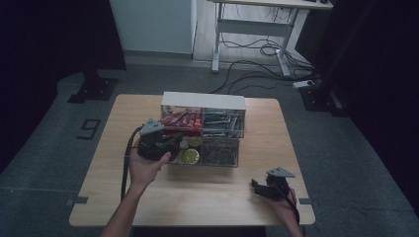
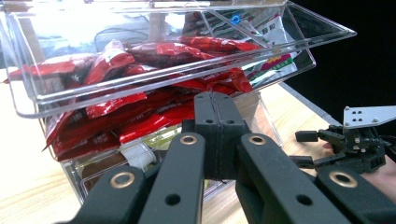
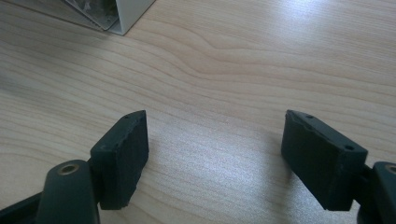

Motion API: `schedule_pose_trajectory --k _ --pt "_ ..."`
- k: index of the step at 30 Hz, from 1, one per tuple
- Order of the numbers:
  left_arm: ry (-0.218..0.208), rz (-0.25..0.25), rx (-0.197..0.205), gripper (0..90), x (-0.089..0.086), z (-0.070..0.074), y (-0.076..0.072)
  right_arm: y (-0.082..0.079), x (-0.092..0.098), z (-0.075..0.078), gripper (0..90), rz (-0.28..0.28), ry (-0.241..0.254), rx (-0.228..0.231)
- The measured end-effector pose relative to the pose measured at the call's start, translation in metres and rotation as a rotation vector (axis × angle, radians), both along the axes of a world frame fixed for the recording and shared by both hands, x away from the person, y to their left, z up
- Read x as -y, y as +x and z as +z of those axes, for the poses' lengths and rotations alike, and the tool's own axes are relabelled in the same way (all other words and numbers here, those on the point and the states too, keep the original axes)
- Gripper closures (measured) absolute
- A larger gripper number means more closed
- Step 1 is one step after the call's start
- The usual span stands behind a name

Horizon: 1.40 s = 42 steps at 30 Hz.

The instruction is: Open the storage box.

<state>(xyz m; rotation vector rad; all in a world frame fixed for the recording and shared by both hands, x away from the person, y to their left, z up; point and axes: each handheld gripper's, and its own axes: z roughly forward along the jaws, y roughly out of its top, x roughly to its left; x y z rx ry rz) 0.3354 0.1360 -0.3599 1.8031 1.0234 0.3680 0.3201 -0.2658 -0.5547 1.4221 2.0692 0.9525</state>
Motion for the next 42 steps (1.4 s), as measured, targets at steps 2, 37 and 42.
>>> schedule_pose_trajectory --k 2,37,42 --pt "0.001 0.0 0.0 89.9 0.0 0.001 0.001 0.0 0.0 0.0 23.5 0.0 0.0 0.0" --pt "-0.014 0.015 0.016 89.5 -0.001 0.021 0.007 0.0 0.0 0.0 24.0 -0.003 0.0 0.002" --pt "-0.025 0.013 0.011 89.7 0.0 0.024 0.009 0.0 0.0 0.0 24.1 -0.003 -0.001 0.004"
